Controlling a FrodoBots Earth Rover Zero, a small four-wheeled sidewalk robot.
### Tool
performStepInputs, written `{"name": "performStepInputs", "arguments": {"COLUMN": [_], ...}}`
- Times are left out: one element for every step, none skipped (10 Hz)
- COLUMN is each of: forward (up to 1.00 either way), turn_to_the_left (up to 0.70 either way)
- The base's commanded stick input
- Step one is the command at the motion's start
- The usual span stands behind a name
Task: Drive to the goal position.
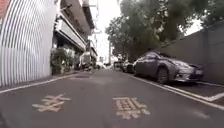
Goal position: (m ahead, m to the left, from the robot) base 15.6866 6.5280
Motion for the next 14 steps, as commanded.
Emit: {"name": "performStepInputs", "arguments": {"forward": [0.70, 0.70, 0.70, 0.70, 0.70, 0.70, 0.70, 0.70, 0.70, 0.70, 0.70, 0.70, 0.70, 0.70], "turn_to_the_left": [0.00, 0.00, 0.00, 0.00, 0.00, 0.00, 0.00, 0.00, 0.00, 0.00, 0.00, 0.00, 0.00, 0.00]}}
